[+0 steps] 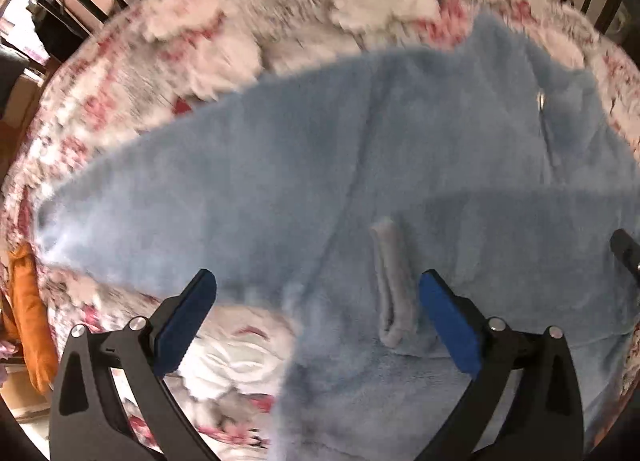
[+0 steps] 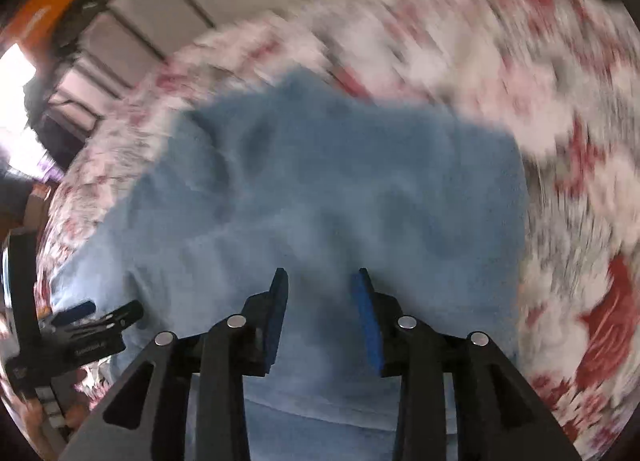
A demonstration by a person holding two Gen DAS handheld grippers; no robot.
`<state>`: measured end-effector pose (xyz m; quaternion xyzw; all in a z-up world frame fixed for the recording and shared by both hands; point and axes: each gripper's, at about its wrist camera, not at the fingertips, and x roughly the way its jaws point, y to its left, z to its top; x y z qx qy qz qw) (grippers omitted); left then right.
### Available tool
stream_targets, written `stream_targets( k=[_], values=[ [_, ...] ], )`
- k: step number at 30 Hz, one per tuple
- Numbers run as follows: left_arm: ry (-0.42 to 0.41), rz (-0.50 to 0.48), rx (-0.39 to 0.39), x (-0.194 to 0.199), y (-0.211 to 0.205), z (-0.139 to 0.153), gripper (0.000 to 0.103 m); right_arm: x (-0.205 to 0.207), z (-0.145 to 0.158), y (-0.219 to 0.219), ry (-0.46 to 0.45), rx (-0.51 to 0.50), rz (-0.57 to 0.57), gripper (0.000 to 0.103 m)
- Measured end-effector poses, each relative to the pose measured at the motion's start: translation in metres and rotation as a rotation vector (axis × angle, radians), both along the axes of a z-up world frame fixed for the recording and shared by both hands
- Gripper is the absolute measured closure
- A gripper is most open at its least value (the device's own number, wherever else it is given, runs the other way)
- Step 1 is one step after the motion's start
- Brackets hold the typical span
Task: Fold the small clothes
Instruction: 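Grasp the other sleeve cuff with the left tool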
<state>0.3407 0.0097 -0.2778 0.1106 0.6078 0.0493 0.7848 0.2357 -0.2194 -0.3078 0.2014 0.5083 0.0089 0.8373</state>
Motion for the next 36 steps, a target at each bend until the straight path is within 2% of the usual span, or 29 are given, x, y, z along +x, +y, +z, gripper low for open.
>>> stream_targets(
  k=[2, 4, 5, 6, 7, 9, 12, 15, 18, 22, 24, 26, 29, 30, 32, 34, 36],
  values=[
    [0.014, 0.009, 0.028, 0.000, 0.009, -0.005, 0.004, 0.004, -0.001, 0.020, -0.006, -0.036, 0.056, 0.061],
    [0.076, 0.011, 0.053, 0.003, 0.017, -0.021, 0.004, 0.011, -0.015, 0.047, 0.036, -0.072, 0.127, 0.056],
    [0.104, 0.013, 0.051, 0.002, 0.024, -0.027, 0.004, 0.013, -0.024, 0.057, 0.071, -0.098, 0.162, 0.043],
    [0.117, 0.018, 0.059, 0.004, 0.029, -0.028, 0.004, 0.015, -0.034, 0.069, 0.097, -0.155, 0.222, 0.035],
    [0.127, 0.024, 0.047, 0.006, 0.035, -0.028, 0.004, 0.010, -0.033, 0.069, 0.089, -0.189, 0.240, 0.034],
    [0.121, 0.055, -0.011, 0.009, 0.047, -0.020, 0.004, 0.009, -0.024, 0.066, 0.078, -0.179, 0.225, 0.035],
    [0.058, 0.094, -0.063, 0.009, 0.072, 0.002, 0.004, 0.003, -0.005, 0.043, 0.035, -0.049, 0.149, 0.035],
    [0.001, 0.176, -0.142, 0.013, 0.116, 0.018, 0.004, -0.006, 0.004, 0.029, 0.029, 0.000, 0.124, 0.035],
    [-0.027, 0.279, -0.237, 0.014, 0.168, 0.022, 0.004, -0.016, 0.009, 0.014, 0.027, 0.064, 0.105, 0.035],
    [-0.079, 0.408, -0.340, 0.011, 0.240, 0.028, 0.005, -0.027, 0.021, 0.014, 0.004, 0.058, 0.111, 0.035],
    [-0.117, 0.464, -0.382, 0.004, 0.269, 0.029, 0.005, -0.017, 0.021, 0.028, 0.001, 0.048, 0.115, 0.035],
    [-0.148, 0.524, -0.433, -0.028, 0.272, 0.029, 0.005, -0.009, 0.018, 0.038, 0.007, 0.051, 0.117, 0.035],
    [-0.158, 0.626, -0.525, -0.039, 0.298, 0.021, 0.005, -0.007, 0.015, 0.044, 0.013, 0.051, 0.129, 0.035],
    [-0.160, 0.651, -0.555, -0.054, 0.304, 0.018, 0.006, -0.007, 0.015, 0.045, 0.015, 0.050, 0.134, 0.035],
    [-0.173, 0.694, -0.634, -0.060, 0.313, 0.021, 0.008, -0.005, 0.012, 0.048, 0.022, 0.048, 0.143, 0.035],
    [-0.197, 0.698, -0.695, -0.060, 0.315, 0.025, 0.021, -0.004, 0.010, 0.049, 0.029, 0.049, 0.147, 0.035],
    [-0.215, 0.678, -0.721, -0.067, 0.322, 0.032, 0.027, -0.003, 0.006, 0.048, 0.037, 0.049, 0.144, 0.035]
  ],
)
